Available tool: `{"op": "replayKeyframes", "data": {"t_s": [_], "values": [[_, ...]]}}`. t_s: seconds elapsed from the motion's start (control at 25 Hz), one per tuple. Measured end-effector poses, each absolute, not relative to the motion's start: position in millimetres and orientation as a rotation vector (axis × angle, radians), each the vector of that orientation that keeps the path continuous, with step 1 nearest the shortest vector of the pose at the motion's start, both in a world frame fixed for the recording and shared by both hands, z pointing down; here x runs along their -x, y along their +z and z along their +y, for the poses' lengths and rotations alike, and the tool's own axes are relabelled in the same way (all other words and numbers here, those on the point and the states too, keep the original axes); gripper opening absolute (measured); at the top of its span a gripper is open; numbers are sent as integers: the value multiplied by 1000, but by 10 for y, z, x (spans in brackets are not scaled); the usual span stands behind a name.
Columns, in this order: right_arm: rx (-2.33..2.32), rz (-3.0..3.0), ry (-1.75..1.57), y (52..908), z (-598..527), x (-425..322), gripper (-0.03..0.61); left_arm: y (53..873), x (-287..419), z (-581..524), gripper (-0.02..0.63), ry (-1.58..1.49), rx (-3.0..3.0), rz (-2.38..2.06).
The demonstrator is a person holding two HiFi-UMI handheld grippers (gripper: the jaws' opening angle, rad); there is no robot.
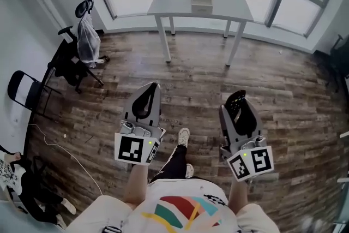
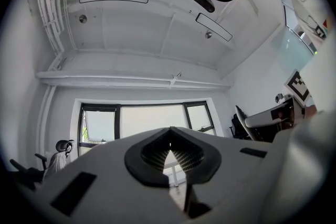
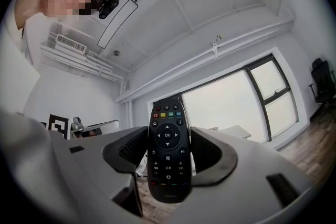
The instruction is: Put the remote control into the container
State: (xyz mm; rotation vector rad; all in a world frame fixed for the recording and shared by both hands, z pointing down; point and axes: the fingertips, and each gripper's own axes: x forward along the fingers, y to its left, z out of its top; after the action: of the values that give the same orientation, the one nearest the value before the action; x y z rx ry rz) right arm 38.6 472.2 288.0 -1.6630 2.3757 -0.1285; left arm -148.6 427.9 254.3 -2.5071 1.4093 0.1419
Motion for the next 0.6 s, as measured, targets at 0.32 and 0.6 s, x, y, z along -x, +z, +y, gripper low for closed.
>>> {"op": "replayKeyframes", "data": {"t_s": [0.32, 0.6], "values": [[1725, 2355, -99, 2891, 4026, -504, 253, 2613, 1420, 3456, 6, 217, 2543, 1407], [1746, 2346, -103, 2834, 3149, -522, 253, 2570, 1331, 2575, 6, 201, 2562, 1383]]}}
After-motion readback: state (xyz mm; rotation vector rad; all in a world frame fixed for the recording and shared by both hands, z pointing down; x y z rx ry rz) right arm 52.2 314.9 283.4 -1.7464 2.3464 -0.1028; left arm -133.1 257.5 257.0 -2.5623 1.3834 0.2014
